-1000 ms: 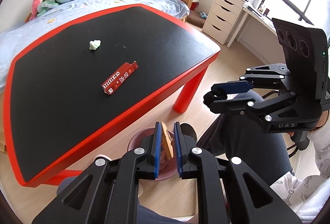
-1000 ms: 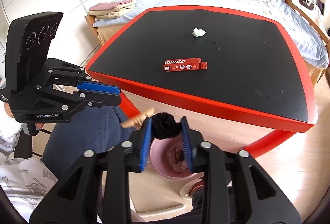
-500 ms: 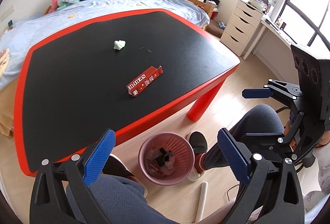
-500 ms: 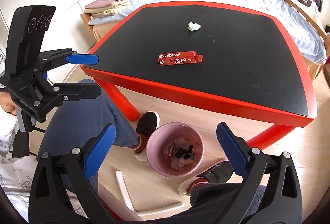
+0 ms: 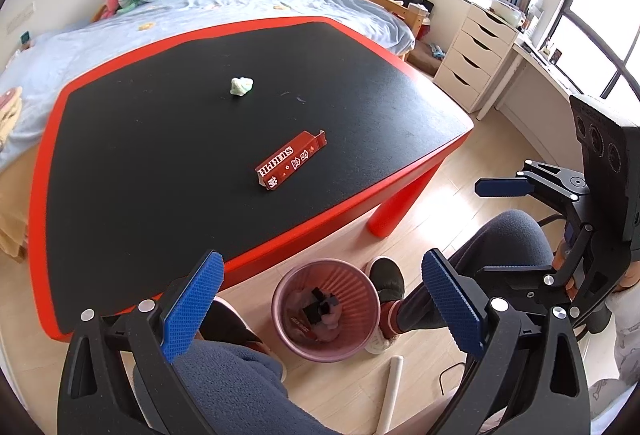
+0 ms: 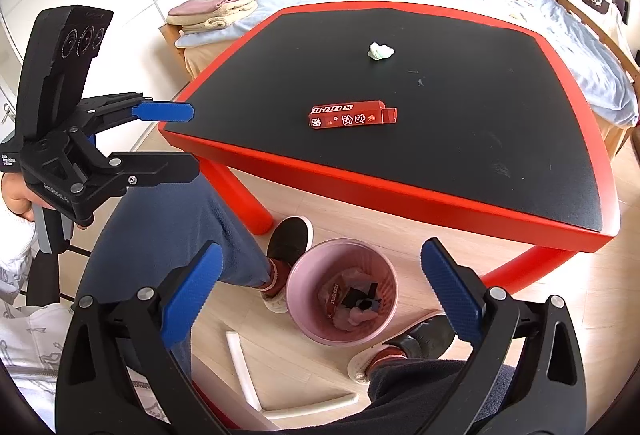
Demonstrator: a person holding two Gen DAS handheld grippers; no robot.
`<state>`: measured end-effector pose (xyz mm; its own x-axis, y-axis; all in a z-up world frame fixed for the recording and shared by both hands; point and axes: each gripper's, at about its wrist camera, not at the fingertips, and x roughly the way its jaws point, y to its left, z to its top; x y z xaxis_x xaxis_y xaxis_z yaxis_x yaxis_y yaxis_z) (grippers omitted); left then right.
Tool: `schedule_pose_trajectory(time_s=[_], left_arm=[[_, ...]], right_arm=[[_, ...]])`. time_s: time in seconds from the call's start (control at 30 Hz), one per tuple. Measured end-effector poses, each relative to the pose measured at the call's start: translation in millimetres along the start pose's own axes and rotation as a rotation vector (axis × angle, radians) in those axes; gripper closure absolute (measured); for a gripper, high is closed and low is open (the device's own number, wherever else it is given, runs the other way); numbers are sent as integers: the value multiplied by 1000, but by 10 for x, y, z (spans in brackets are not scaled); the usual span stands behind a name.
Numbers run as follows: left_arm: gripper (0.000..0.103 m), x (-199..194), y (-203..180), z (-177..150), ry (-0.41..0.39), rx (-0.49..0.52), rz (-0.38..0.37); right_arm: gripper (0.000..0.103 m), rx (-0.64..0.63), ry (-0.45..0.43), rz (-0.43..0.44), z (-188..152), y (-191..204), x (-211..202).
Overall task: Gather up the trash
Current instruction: 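Move both open tools back over the table toward the red box and tissue, then grasp the red SURPRISE box with the right tool while the left tool grasps the white tissue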
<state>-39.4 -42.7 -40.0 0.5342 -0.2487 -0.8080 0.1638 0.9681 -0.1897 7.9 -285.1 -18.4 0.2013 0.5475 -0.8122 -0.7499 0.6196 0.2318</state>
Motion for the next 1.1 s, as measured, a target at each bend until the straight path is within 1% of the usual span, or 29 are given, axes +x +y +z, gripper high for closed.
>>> schedule_pose_trajectory(time_s=[0.13, 0.27, 0.6, 0.8, 1.1], left_arm=[[8, 19, 60, 79, -4, -1, 9], [8, 64, 147, 210, -6, -2, 19], [8, 324, 411, 648, 7, 14, 30], [8, 579, 605, 936, 28, 31, 27], [8, 1073, 845, 1242, 74, 51, 8]], right_arm=[[5, -26, 4, 2, 97, -21, 33], [5, -71, 10, 8, 267, -55, 74], [5, -253, 24, 29, 771, -198, 304], [5, -356, 48, 54, 1025, -339, 584], [5, -462, 95, 129, 1256, -490, 1012]])
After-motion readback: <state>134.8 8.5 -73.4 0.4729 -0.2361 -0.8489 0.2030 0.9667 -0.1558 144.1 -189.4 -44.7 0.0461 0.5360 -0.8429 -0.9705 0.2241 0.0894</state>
